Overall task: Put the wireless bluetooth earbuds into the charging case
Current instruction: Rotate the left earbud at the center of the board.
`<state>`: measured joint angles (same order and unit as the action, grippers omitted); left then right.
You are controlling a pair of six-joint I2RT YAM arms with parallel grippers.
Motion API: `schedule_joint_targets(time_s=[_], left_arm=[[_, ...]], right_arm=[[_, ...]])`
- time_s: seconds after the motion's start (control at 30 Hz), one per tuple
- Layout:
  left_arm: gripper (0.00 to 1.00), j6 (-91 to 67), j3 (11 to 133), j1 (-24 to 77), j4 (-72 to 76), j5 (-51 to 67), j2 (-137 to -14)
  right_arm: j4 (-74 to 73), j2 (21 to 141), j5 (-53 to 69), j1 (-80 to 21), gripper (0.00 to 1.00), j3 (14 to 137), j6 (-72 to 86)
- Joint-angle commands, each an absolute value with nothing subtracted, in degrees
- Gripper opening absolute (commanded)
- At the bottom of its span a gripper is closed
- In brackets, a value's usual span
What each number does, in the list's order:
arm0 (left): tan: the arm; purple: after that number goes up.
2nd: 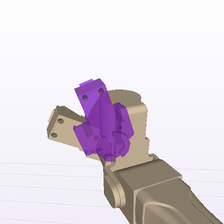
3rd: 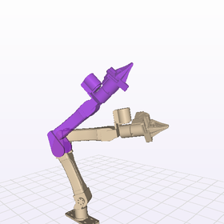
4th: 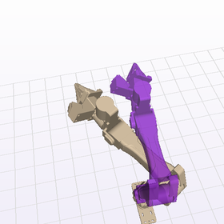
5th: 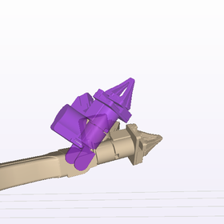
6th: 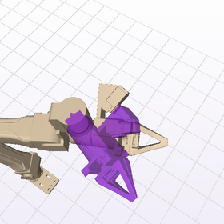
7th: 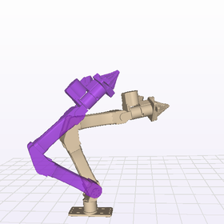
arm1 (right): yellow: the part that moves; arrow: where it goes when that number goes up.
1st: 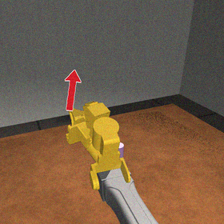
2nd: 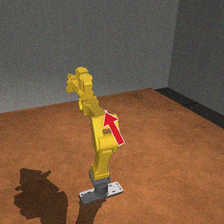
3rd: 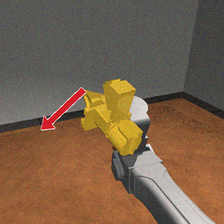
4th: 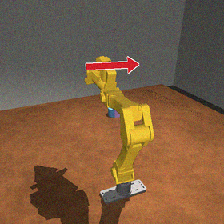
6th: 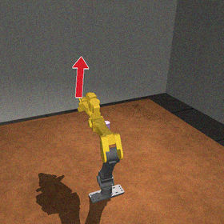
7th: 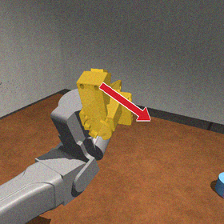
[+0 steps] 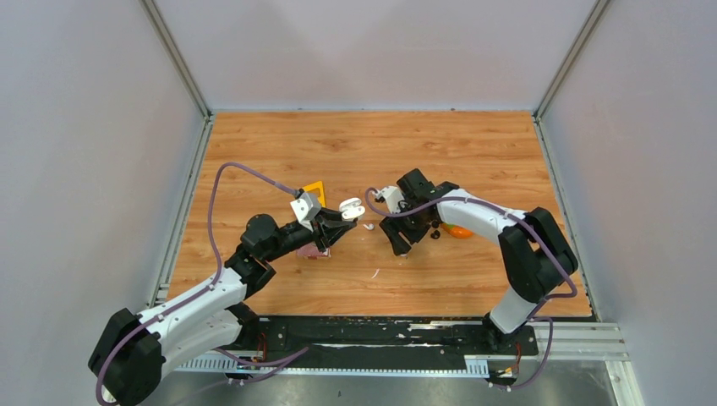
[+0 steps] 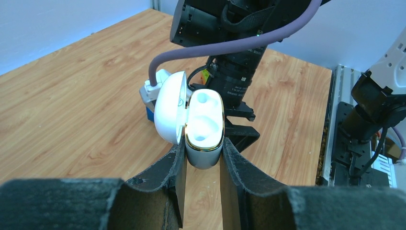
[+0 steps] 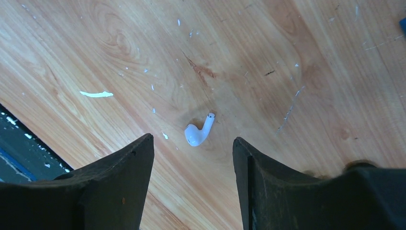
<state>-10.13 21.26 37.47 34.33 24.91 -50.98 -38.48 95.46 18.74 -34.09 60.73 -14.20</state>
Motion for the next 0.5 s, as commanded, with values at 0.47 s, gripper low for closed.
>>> schedule_joint_targets(time_s=[0.47], left_arm=[[0.0, -9.58, 21.97, 37.18, 35.04, 25.4, -50.82]], right_arm=[[-37.02, 97.38, 7.49, -36.19, 0.58, 60.56, -15.93]])
